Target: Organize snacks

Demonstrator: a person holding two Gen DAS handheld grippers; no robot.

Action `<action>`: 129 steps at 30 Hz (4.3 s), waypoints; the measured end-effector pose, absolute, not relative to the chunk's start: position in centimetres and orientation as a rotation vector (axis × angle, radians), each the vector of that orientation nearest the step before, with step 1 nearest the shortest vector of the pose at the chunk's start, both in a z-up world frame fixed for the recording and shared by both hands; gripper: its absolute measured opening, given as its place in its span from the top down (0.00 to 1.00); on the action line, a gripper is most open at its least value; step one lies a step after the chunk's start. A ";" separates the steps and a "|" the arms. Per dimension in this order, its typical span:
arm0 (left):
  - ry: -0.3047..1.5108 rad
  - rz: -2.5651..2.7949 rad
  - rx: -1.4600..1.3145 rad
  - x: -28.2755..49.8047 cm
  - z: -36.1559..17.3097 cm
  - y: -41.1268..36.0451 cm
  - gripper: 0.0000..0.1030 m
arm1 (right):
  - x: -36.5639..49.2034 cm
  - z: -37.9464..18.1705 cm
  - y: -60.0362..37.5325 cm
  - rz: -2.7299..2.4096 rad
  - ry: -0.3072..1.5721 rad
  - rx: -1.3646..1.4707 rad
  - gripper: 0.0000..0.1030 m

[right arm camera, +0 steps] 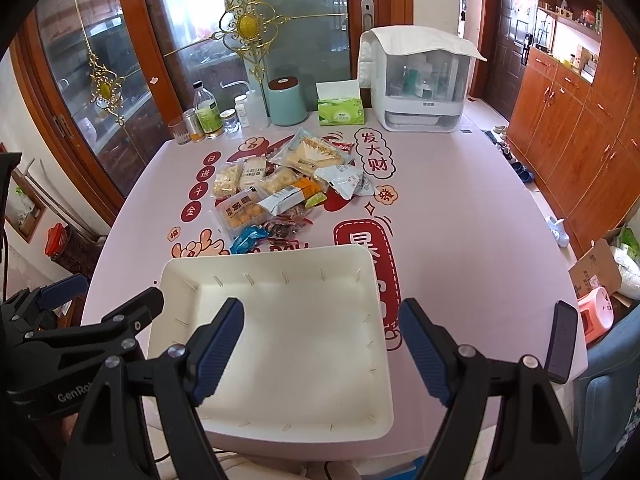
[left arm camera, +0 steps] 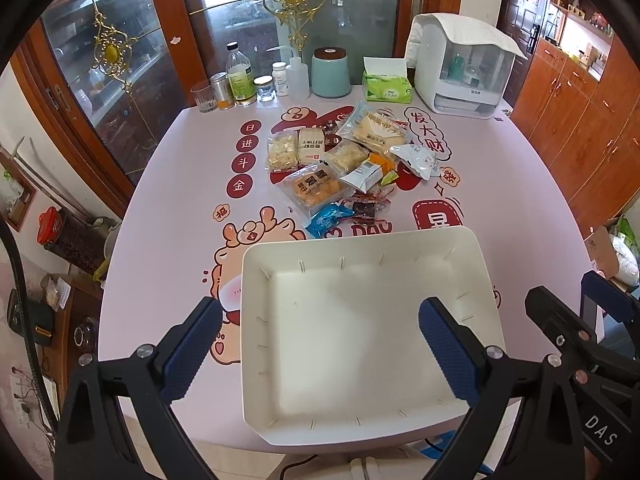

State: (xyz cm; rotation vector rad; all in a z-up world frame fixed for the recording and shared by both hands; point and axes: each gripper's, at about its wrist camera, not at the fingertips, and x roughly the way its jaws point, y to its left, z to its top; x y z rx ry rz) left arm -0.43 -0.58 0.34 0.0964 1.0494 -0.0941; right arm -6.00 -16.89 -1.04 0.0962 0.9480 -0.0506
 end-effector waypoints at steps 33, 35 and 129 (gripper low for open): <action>0.889 -0.244 0.216 1.3 6.4 -1.2 0.04 | -2.9 4.4 -18.3 0.040 0.890 0.084 0.22; 0.900 -0.265 0.216 1.8 6.6 -1.2 0.04 | -2.3 4.8 -18.4 0.060 0.898 0.099 0.22; 1.192 -0.393 0.207 22.2 -10.1 1.7 0.34 | 18.0 -9.5 -18.7 0.126 1.133 0.380 0.63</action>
